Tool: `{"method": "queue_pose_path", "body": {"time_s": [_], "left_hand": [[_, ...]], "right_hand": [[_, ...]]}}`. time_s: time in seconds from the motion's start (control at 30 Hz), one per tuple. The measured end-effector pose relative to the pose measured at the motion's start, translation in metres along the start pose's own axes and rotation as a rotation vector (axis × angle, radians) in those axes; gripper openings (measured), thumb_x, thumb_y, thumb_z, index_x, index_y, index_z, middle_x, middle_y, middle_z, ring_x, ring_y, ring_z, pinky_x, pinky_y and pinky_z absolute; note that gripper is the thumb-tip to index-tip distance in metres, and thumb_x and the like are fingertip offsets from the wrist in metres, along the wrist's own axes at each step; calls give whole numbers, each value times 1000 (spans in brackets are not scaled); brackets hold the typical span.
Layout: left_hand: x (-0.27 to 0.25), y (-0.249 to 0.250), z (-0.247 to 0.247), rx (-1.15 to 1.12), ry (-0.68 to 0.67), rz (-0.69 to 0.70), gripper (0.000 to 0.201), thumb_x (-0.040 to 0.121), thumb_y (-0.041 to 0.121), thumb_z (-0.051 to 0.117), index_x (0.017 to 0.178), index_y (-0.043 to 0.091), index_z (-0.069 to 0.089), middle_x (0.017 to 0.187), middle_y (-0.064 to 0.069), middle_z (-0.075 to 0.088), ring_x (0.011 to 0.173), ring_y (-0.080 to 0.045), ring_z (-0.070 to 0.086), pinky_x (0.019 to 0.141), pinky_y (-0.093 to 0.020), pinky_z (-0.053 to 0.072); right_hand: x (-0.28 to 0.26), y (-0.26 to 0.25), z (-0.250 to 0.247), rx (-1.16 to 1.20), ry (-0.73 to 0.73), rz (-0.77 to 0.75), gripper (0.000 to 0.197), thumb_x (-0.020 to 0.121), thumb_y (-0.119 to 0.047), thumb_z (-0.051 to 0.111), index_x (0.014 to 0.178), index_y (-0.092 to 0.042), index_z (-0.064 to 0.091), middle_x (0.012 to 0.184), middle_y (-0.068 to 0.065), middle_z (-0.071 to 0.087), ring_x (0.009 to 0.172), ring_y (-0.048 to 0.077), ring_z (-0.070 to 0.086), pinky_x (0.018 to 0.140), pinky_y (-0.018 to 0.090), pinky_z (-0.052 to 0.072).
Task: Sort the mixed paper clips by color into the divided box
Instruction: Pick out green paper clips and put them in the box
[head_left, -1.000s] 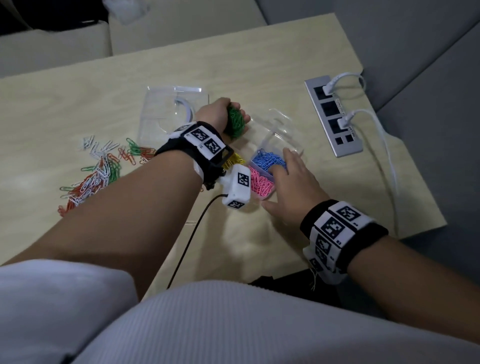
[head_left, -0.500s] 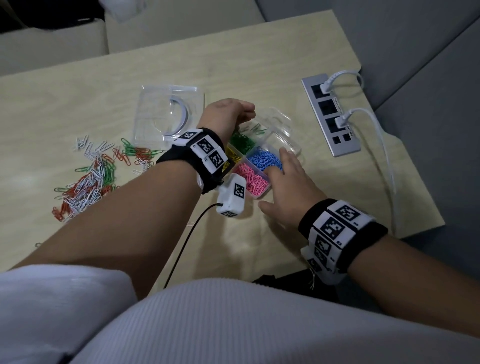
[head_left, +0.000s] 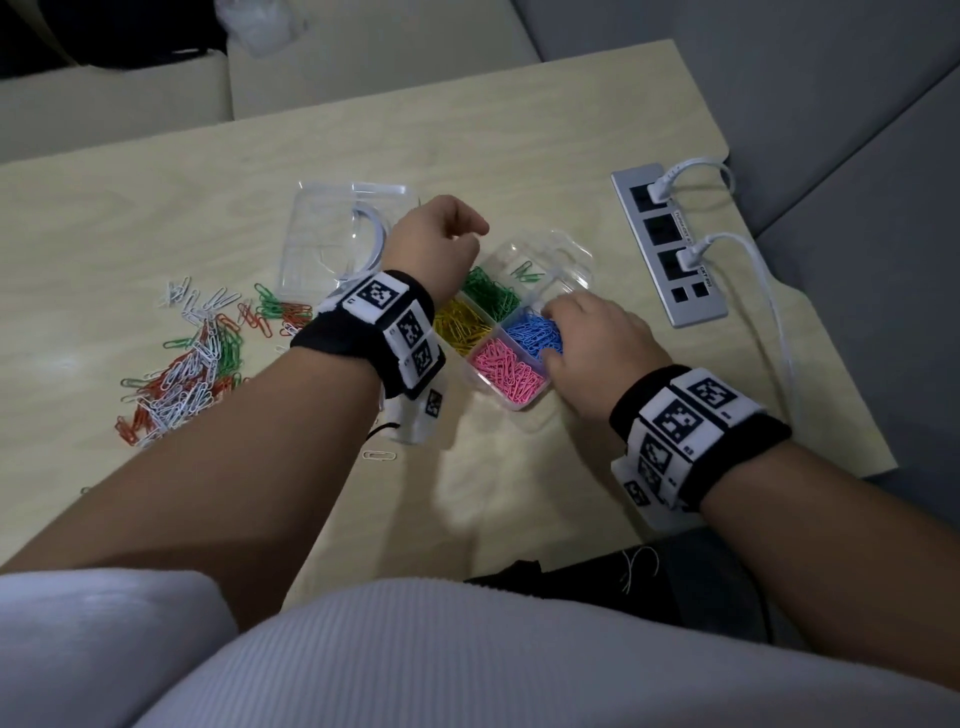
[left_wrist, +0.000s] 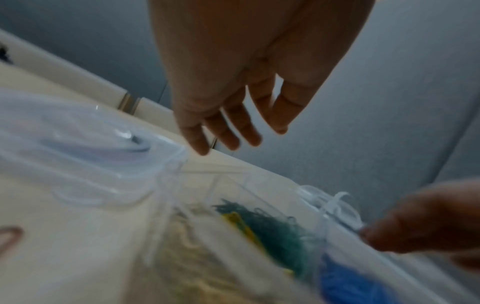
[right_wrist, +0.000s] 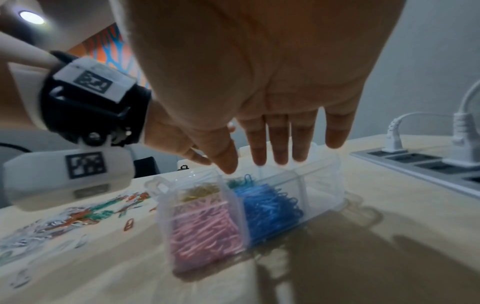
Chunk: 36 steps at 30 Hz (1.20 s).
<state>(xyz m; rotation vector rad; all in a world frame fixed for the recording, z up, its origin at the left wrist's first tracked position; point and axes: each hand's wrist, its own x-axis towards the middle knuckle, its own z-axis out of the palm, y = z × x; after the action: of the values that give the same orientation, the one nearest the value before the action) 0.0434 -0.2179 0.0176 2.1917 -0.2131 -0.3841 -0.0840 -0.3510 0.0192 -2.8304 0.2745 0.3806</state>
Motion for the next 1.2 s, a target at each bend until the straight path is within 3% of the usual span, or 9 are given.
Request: {"method": "queue_pose_path", "body": {"time_s": [0.07,0.13,0.27,0.43,0.53,0.67,0.83,1.03,1.2], "left_hand": [[0,-7,-3,309,-40,-25,32,89,8,52,116,24,62,124,-3,57,105,-22,58,78,-28,46],[-3,-13,-3,533,-166,-71,39,92,8,51,128,23,54,127,-7,57,107,-25,58,76,-28,45],[-13,-24,-3,711,-263,-63,40,92,5,49,129,20,52,119,-11,61,106,-29,58,75,-31,43],[-25,-35,-4,754,-292,-14,46,91,1,50,130,25,52,117,-10,62,98,-27,61,67,-31,47],[-31,-38,-5,746,-304,3,47,92,0,49,131,26,52,117,-11,62,93,-26,61,65,-30,46],[-35,-39,-7,726,-312,-22,51,89,-2,49,130,28,53,115,-12,61,76,-23,55,59,-29,43],[-38,-36,-8,735,-317,-41,53,86,-5,47,128,25,56,114,-11,61,95,-27,61,64,-30,44],[-41,-31,-12,759,-336,-60,53,85,-5,46,128,24,58,116,-11,61,98,-27,61,66,-29,45],[-42,-29,-14,761,-341,-71,55,86,-6,46,131,25,57,125,-12,58,98,-28,64,73,-31,53]], "right_hand": [[6,0,-3,-37,-46,13,35,93,-22,47,126,-15,53,125,4,52,112,22,50,97,39,41],[12,-2,-8,-19,-35,35,33,93,-15,45,124,-15,54,123,6,51,109,24,50,94,40,44],[30,-8,-20,-92,-12,-50,40,87,-1,46,124,-14,53,122,7,51,108,25,51,92,42,46],[47,-12,-18,-339,-220,-249,44,86,-13,61,128,-17,49,127,1,51,113,21,52,100,42,40],[48,-13,-11,-423,-316,-286,48,87,-9,58,133,-16,46,138,1,46,117,21,51,104,41,33],[45,-17,-8,-453,-273,-300,35,90,-12,55,125,-16,50,122,5,50,107,23,54,98,39,36],[46,-16,-9,-507,-342,-312,26,92,-22,57,118,-20,56,113,2,53,107,23,53,92,38,36],[44,-20,-8,-490,-363,-311,23,93,-18,56,116,-18,56,114,2,53,107,24,53,92,40,37],[43,-17,-13,-393,-378,-304,19,83,-2,58,85,-21,54,85,-3,57,78,18,55,70,30,44]]}}
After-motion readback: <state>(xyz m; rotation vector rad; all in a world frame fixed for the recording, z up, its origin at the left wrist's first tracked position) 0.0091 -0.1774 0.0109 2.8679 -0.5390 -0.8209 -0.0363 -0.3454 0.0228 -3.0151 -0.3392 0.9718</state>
